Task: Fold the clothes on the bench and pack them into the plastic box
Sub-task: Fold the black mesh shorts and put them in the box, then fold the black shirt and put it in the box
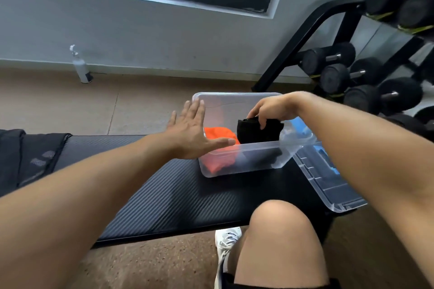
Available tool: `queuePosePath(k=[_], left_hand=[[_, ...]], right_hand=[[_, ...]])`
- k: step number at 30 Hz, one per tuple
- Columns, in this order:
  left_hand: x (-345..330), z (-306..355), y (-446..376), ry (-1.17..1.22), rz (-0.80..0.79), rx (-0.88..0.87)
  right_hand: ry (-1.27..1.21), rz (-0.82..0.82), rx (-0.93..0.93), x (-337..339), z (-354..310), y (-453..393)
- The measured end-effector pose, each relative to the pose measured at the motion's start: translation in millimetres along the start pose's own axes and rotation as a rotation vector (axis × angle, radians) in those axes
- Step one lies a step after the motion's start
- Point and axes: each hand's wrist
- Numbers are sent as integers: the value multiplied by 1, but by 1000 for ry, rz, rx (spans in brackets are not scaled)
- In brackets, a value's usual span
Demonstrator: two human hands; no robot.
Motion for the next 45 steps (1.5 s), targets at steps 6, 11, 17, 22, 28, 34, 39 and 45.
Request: queuePosePath(k=[6,11,17,22,28,34,39,45], left_hand=[[1,4,0,-26,-31,20],[3,5,0,-28,-44,20],[2,5,1,-4,-47,21],[1,4,1,2,-29,11],[1,1,5,60,41,-48],[6,-50,41,75,247,-135],[5,-143,91,7,273,59],[11,-247,161,-172,316,423]], right_hand=[[240,128,-34,-24,7,-32],[477,355,-6,-19,5,-36],[463,244,21,-22,-2,-34],[567,143,-62,-35,16,-43],[621,94,-91,-16,-5,-23],[737,361,157,10,-99,40],[489,581,598,-37,-195,56],[444,312,889,-164,-284,24]])
Point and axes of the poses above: each hand's wrist, its own y-axis away from the middle knuckle, its own x-axis out of the back of the hand, z = x × y
